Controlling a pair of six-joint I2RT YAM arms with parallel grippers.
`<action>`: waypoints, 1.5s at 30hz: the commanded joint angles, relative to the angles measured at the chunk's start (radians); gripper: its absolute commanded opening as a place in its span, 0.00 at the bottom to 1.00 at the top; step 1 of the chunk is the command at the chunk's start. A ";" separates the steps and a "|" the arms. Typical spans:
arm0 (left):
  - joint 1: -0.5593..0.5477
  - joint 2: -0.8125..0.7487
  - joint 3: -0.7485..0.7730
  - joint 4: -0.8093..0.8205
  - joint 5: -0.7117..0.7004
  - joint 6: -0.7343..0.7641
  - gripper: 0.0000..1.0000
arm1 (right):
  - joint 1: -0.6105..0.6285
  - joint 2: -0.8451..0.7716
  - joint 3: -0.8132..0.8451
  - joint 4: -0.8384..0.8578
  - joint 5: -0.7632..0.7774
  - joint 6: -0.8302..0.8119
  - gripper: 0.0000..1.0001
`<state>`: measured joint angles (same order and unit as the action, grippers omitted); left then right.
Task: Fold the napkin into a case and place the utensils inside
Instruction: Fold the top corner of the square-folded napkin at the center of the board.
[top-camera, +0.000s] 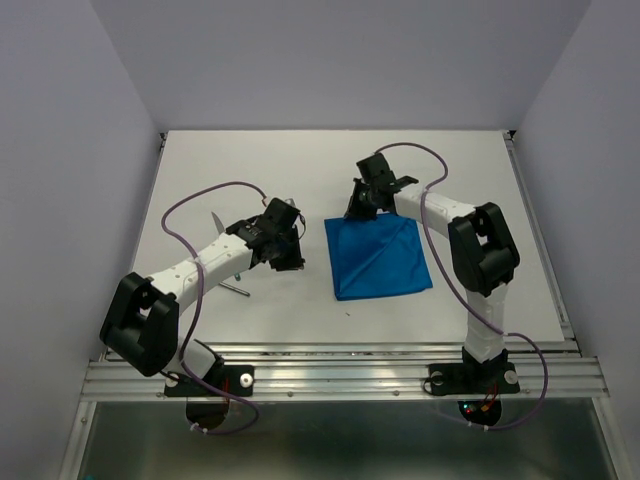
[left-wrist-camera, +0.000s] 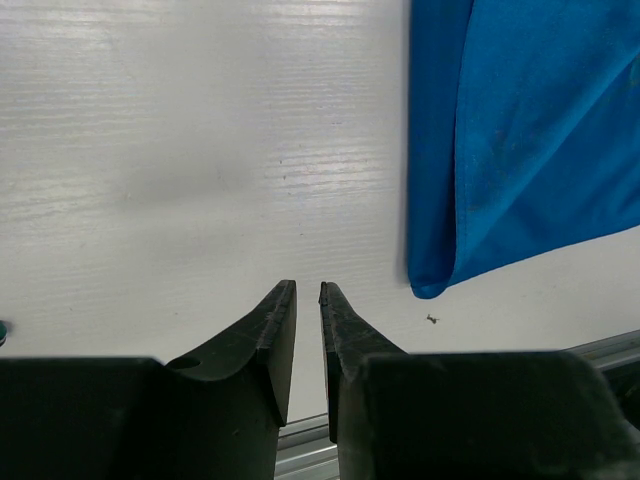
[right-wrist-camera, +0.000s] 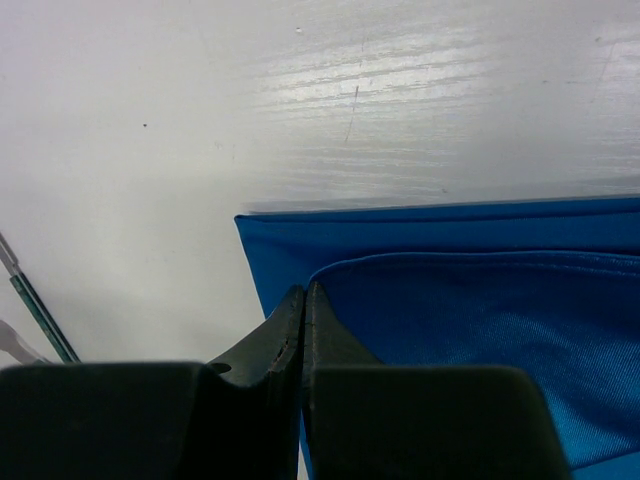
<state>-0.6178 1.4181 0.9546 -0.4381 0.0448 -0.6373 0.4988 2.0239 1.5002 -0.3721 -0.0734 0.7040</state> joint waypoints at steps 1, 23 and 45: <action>0.004 -0.008 -0.020 0.013 0.001 -0.002 0.27 | 0.001 0.018 0.051 0.039 -0.016 -0.005 0.01; 0.004 -0.010 -0.039 0.030 0.012 -0.012 0.27 | 0.001 0.068 0.115 0.018 -0.029 -0.027 0.30; -0.155 0.180 0.159 0.085 0.085 -0.016 0.25 | -0.173 -0.442 -0.425 -0.008 0.104 -0.115 0.22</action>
<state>-0.7372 1.5864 1.0660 -0.3805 0.0910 -0.6456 0.3527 1.6562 1.1683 -0.3775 0.0082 0.6159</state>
